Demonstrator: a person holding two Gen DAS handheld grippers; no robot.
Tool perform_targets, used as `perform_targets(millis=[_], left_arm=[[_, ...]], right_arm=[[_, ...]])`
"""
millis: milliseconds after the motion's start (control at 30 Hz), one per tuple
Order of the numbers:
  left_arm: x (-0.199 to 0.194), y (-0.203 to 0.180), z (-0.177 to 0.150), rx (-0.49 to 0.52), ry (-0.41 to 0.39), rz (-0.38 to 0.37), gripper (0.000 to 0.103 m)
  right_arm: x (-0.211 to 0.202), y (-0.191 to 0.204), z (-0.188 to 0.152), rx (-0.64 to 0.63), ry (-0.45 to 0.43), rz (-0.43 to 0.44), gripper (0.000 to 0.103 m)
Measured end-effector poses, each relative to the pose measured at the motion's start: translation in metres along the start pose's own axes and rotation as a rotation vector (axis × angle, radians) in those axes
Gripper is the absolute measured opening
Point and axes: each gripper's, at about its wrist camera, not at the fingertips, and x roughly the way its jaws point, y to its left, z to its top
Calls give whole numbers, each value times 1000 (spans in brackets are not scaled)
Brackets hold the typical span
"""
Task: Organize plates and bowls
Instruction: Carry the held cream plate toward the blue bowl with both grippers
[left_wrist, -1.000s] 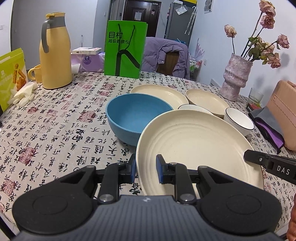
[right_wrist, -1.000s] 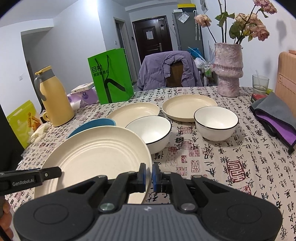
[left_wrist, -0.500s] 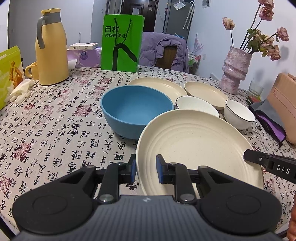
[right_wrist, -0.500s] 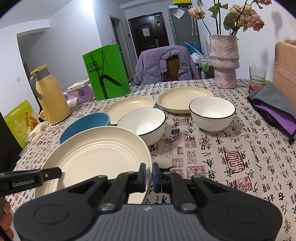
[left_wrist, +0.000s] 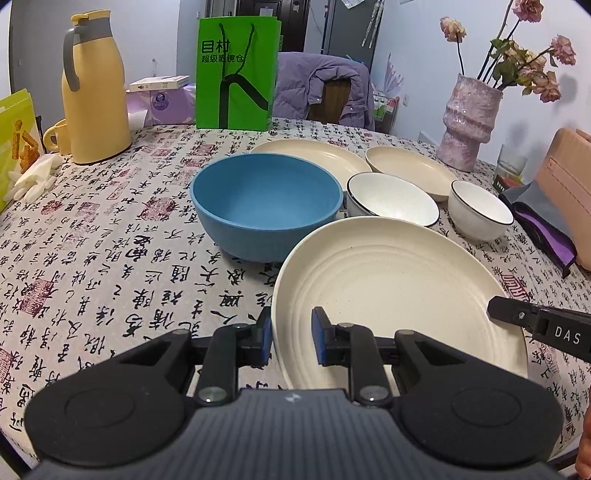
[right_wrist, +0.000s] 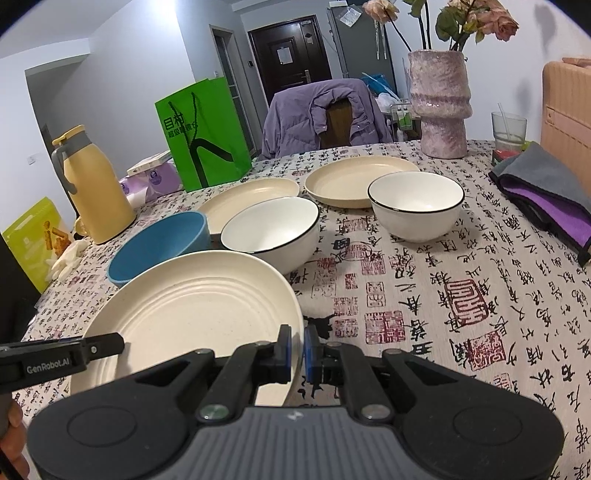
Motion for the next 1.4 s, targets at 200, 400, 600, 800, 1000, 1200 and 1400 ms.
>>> perform_targets(millis=[200,400,600,800,1000,1200,1400], left_arm=[[6,-3,-4,10,16,3,22],[15,-4,-7,15,37,8,22],[23,-4,-10,15,55,13,22],[33,-2,-13,10,78,14,22],[38,-2,-15,8,81,18,22],[41,-2,-16,8,81,17,23],[41,-1,-19,11,71,12,23]], right_arm=[[4,-4,-4,11,15,-2,7],[10,-8,-8,24,32,-1,7],[19,-12,-15,42,55,1,7],[27,-15,-18,52,71,2,7],[29,-15,-19,49,64,0,7],[30,-13,-21,33,54,-6,7],[30,-13,-23,36,49,-8,7]])
